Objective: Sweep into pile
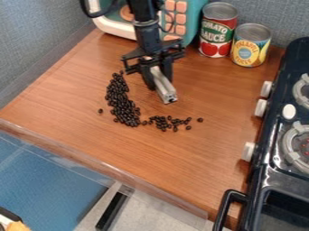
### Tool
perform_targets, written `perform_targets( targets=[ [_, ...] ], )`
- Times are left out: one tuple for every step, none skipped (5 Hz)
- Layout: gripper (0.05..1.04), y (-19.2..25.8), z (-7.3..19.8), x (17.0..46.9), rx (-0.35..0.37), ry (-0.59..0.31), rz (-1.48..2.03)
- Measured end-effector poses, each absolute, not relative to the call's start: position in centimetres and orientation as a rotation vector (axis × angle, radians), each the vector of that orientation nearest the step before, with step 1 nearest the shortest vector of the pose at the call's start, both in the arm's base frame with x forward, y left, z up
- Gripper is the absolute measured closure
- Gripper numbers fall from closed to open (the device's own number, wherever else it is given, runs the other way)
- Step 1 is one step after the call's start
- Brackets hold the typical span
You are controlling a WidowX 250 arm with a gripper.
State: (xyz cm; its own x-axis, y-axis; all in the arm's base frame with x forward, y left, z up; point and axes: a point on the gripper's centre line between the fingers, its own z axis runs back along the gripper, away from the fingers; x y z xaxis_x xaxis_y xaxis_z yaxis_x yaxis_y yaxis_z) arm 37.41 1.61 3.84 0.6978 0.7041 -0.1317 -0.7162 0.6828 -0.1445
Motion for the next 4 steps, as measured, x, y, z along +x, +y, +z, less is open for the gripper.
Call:
perform_targets(
  targets=[
    [0.694, -0.8, 4.6, 37.6, -0.195, 0.047, 0.758],
    [0.694, -2.8, 4.4, 37.8, -0.189, 0.027, 0.733],
    [0.694, -4.2, 4.2, 38.0, -0.188, -0.002, 0.715],
    [0.694, -5.4, 3.6, 37.8, -0.168, -0.028, 0.684]
  ],
)
